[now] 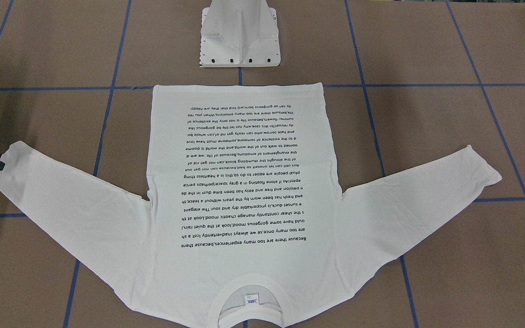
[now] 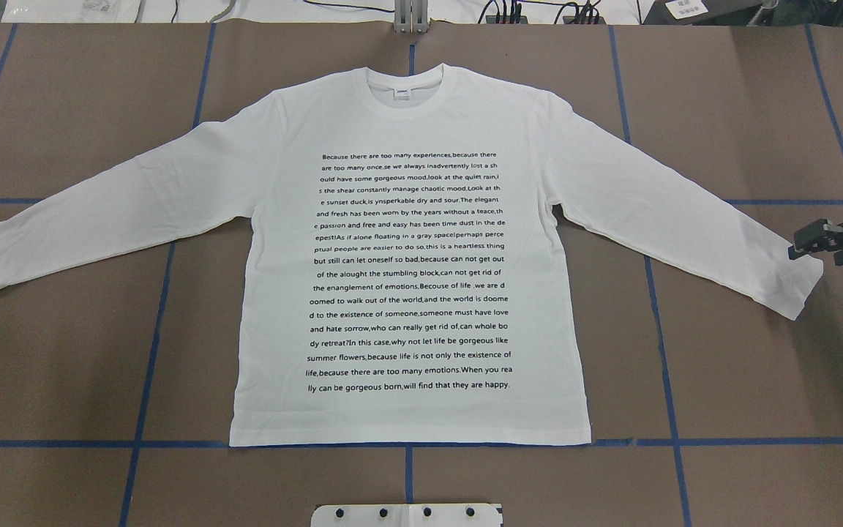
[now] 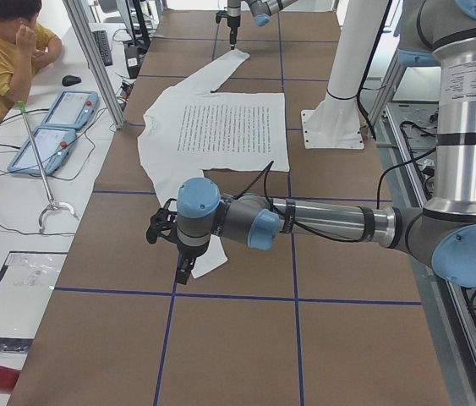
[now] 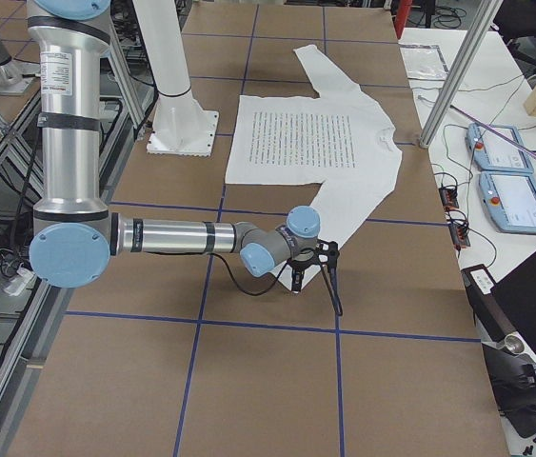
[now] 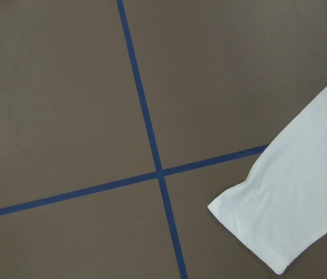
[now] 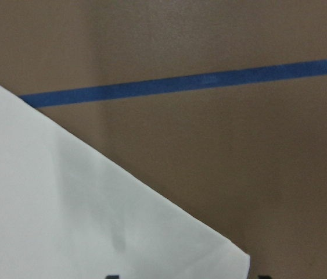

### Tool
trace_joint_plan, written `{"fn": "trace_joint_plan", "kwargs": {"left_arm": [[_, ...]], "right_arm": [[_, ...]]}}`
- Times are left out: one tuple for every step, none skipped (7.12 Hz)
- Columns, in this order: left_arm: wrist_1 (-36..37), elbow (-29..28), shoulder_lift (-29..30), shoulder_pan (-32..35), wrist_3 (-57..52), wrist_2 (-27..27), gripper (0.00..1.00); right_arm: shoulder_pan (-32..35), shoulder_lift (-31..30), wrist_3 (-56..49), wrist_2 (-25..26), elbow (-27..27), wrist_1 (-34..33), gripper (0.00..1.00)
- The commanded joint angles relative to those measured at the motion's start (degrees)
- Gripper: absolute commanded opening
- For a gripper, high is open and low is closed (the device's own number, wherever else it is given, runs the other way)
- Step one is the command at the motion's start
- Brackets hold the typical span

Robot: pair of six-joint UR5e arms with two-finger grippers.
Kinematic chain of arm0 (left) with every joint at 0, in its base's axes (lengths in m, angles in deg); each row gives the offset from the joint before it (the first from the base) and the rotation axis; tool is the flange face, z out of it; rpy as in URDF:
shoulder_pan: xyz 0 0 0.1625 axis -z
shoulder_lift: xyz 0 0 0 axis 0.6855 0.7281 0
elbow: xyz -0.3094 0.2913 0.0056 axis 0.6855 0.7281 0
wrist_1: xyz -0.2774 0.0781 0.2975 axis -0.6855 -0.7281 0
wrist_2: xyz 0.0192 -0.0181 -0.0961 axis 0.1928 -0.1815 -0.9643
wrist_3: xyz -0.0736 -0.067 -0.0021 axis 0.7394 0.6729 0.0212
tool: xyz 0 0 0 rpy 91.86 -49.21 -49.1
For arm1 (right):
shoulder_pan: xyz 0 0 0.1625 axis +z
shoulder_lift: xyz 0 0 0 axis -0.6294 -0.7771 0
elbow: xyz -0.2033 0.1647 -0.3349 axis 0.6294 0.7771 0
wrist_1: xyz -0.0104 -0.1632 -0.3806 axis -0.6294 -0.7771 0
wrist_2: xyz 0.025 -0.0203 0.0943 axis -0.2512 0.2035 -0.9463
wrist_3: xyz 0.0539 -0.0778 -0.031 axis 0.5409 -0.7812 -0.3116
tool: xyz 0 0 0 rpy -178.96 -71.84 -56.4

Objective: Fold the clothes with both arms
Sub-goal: 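Move the right gripper to the sleeve cuff nearest it and grasp it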

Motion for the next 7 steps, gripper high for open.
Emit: {"fn": "trace_joint_plan", "kwargs": {"left_arm": [[0.0, 0.2, 0.0, 0.0, 0.0, 0.0, 1.0], [0.0, 0.2, 0.0, 0.0, 0.0, 0.0, 1.0], [0.0, 0.2, 0.0, -0.1, 0.0, 0.0, 1.0], [0.0, 0.2, 0.0, -0.1, 0.0, 0.0, 1.0], [0.0, 0.4, 0.0, 0.0, 0.0, 0.0, 1.0], [0.0, 0.4, 0.0, 0.0, 0.0, 0.0, 1.0], [0.0, 0.4, 0.0, 0.0, 0.0, 0.0, 1.0]], "right_arm": [[-1.1, -0.1, 9.0, 0.5, 0.1, 0.2, 0.78], [-1.1, -0.3, 9.5, 0.6, 0.1, 0.1, 0.78], [-1.1, -0.9, 9.7, 0.5, 1.2, 0.2, 0.78], [-1.1, -0.9, 9.7, 0.5, 1.6, 0.2, 0.78], [-1.1, -0.8, 9.7, 0.5, 2.0, 0.2, 0.77], [-1.1, -0.3, 9.7, 0.6, 2.7, 0.1, 0.77], [-1.2, 0.0, 9.7, 0.6, 3.1, -0.1, 0.74]]}}
